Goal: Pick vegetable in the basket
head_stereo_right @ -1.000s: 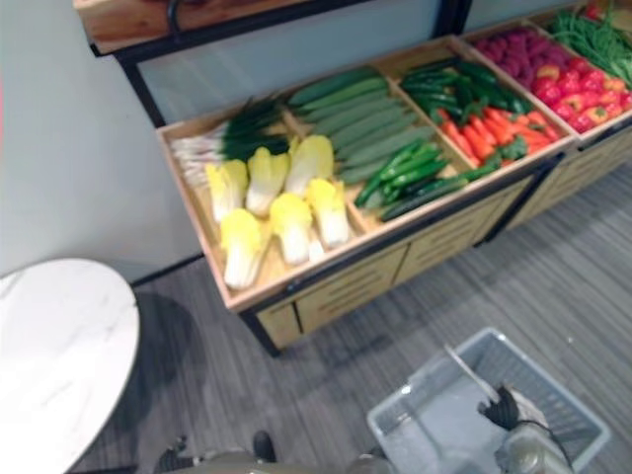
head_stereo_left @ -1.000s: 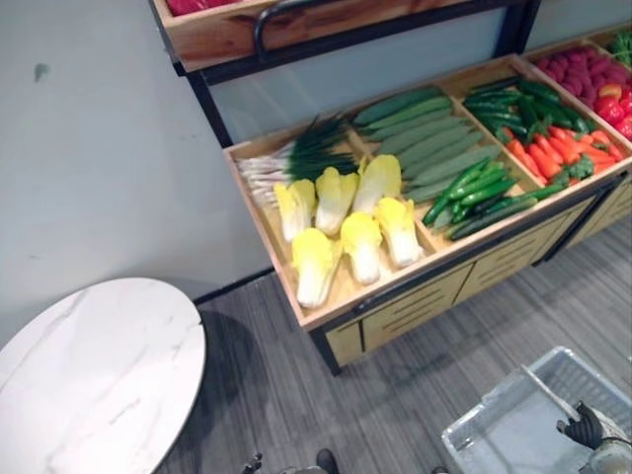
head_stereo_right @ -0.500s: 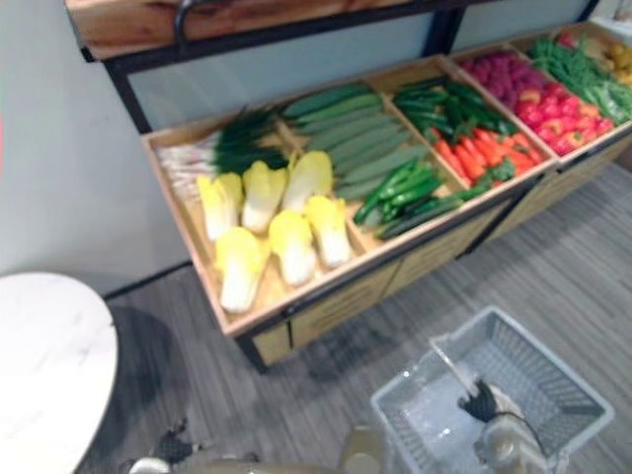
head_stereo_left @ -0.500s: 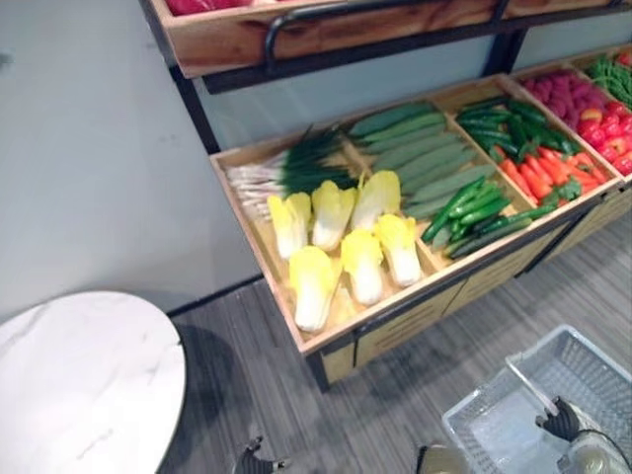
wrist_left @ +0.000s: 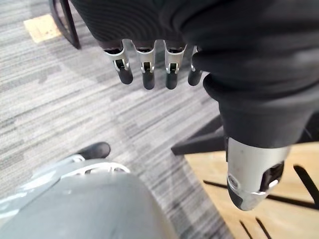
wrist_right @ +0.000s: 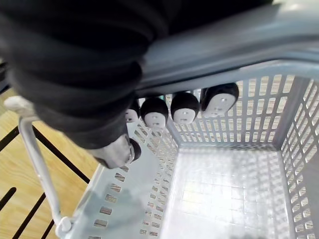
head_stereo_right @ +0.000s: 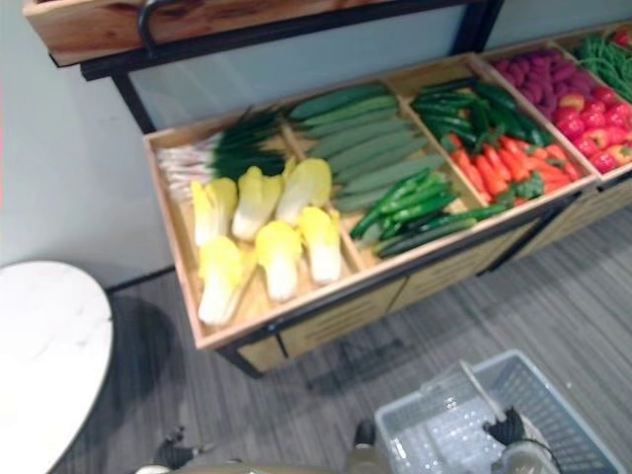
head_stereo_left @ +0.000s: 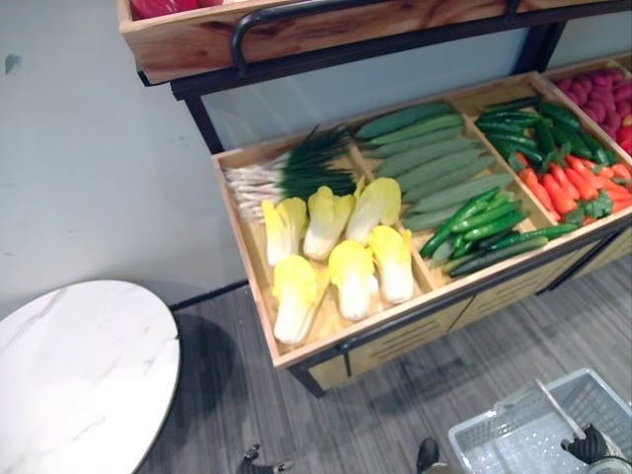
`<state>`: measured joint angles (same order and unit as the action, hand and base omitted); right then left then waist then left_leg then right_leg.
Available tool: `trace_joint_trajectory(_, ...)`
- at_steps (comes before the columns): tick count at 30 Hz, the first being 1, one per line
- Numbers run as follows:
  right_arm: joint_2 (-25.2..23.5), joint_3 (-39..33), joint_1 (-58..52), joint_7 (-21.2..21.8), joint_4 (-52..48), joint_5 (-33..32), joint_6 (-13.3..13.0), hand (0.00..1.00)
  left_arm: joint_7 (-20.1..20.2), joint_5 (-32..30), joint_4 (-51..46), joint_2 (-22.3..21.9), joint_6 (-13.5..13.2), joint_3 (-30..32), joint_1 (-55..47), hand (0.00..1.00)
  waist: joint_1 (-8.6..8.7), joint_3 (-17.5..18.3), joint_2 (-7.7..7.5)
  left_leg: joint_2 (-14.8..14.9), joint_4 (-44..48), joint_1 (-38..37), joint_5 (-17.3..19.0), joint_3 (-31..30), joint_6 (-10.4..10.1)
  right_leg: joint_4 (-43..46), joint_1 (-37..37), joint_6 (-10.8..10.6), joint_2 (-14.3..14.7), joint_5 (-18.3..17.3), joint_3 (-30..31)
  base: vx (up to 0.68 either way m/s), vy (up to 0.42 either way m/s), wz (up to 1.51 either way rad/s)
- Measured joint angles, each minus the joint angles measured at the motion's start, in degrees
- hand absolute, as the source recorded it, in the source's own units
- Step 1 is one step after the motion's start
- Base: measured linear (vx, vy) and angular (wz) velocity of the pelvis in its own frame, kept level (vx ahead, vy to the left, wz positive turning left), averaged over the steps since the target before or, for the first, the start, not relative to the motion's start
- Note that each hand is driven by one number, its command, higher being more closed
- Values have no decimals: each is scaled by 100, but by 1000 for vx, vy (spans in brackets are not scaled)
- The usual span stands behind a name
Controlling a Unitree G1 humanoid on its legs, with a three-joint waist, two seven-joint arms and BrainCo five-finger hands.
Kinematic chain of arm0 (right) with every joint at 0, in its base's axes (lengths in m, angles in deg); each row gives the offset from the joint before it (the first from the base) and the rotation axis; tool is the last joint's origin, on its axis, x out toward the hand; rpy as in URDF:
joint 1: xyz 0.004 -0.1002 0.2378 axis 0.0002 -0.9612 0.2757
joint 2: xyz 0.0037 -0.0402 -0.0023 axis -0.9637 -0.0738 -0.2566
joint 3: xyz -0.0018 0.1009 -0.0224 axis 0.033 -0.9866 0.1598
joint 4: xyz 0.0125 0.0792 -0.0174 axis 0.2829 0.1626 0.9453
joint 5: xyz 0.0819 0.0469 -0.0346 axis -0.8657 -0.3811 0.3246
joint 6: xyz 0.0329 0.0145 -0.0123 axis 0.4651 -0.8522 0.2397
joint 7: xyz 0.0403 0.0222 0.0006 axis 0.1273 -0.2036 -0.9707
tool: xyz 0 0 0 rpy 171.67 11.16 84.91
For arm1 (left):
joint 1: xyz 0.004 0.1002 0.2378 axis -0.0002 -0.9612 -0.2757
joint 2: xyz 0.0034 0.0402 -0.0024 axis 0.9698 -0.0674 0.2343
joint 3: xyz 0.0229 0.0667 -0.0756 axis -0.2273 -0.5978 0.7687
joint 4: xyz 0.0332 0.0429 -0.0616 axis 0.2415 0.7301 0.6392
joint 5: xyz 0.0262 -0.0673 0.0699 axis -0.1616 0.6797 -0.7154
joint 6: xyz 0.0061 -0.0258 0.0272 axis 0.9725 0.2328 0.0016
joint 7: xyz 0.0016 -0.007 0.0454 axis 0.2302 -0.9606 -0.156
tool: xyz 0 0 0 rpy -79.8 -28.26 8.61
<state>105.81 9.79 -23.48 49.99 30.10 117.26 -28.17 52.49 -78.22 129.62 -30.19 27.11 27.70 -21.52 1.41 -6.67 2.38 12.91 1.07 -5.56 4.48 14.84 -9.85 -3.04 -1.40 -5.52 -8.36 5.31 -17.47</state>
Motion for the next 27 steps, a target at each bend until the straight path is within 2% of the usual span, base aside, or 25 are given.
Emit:
trace_joint_trajectory(6,-24,-80,-100,-1,158,2,-30,100,-437,273,-384,-21,-5,519,-73,0,-5,89,-82,-106,-1,-60,-1,-27,3,-268,274,-22,-69,118,-95,-5,21,8)
trace_joint_trajectory(8,-84,-248,-106,-11,201,3,-39,100,-712,489,-979,-32,-28,897,-147,0,-11,109,-89,-118,-35,-56,-1,-31,3,-297,273,-23,-78,149,-103,-51,7,3)
trace_joint_trajectory(12,-186,-359,-118,-14,329,0,-39,100,-1135,444,-1827,-28,-82,1247,-132,0,-10,116,-104,-148,-183,-66,-2,-102,12,-300,257,-60,-100,173,-165,-56,8,9)
trace_joint_trajectory(15,-281,-450,-132,-17,327,0,-37,100,-1335,211,-2388,-60,-113,1251,-203,0,-10,135,-120,-166,-181,-64,7,-105,32,-303,253,-81,-121,186,-163,-47,9,0)
trace_joint_trajectory(21,-305,-457,-189,-19,302,6,-29,100,-1375,-52,-3463,-470,-112,1138,-340,0,5,305,-93,-165,-179,27,38,-96,41,-302,142,-85,-116,190,-130,13,5,-3)
trace_joint_trajectory(27,-305,-436,-160,-19,276,16,-9,100,-1378,-277,-4195,-499,-112,769,-318,0,5,380,-68,-168,-185,-68,68,16,49,-300,159,-51,-105,213,-42,45,19,-7)
